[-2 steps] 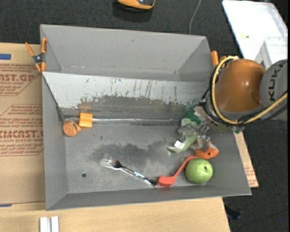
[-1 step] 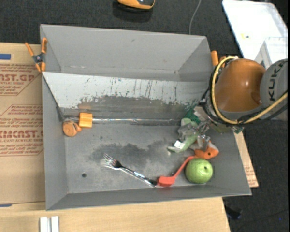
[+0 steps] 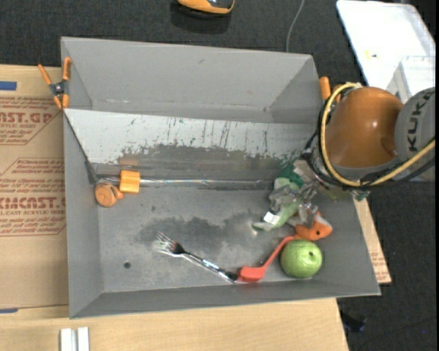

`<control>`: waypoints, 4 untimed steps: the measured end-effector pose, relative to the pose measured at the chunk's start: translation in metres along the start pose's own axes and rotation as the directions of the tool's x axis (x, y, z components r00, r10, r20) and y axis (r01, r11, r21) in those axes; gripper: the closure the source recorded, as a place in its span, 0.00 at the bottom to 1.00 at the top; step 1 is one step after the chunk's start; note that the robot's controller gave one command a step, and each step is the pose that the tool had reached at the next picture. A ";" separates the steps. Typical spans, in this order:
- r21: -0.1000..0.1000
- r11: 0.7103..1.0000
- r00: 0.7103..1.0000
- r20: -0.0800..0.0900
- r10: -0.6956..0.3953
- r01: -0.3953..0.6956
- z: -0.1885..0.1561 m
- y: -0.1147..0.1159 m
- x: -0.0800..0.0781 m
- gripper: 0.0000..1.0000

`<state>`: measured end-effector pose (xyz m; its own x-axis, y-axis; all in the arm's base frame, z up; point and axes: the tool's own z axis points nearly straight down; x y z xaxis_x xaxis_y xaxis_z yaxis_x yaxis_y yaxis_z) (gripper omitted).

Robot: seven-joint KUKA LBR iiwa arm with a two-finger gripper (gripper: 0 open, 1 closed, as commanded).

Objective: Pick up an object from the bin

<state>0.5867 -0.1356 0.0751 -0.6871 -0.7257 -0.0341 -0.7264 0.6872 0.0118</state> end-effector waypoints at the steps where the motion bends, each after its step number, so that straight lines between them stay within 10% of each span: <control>1: -0.001 1.000 1.000 -0.002 0.000 0.000 -0.028 0.001 -0.001 1.00; 4: -0.001 1.000 1.000 0.003 0.002 -0.002 -0.112 0.004 -0.007 1.00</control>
Offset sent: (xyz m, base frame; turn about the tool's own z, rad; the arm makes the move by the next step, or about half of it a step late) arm -0.0013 0.0006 0.0537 -0.0007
